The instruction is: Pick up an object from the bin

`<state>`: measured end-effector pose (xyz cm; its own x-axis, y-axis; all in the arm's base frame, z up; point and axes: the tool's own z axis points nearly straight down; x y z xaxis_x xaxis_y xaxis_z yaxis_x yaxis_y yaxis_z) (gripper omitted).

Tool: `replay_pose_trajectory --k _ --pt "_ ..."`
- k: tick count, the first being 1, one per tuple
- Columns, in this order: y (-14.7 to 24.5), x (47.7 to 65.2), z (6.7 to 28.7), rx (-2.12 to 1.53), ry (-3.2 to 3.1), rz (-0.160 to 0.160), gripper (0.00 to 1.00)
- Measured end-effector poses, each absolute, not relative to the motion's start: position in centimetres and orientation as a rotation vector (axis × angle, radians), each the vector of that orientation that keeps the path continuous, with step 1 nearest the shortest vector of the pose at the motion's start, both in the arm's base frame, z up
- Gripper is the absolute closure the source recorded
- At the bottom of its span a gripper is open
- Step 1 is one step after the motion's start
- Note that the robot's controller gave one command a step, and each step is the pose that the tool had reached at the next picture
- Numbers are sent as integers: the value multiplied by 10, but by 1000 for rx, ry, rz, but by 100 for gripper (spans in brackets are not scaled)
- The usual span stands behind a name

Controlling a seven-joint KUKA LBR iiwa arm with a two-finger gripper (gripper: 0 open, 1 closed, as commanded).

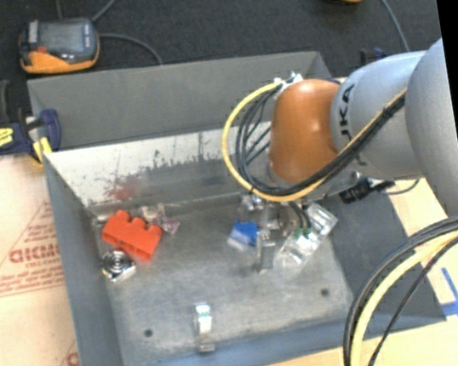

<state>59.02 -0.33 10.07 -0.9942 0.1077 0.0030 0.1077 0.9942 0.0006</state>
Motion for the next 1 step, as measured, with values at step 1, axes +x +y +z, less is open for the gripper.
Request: replay_pose_trajectory --k 1 --pt "-28 618 70 -324 -3130 -1 0"
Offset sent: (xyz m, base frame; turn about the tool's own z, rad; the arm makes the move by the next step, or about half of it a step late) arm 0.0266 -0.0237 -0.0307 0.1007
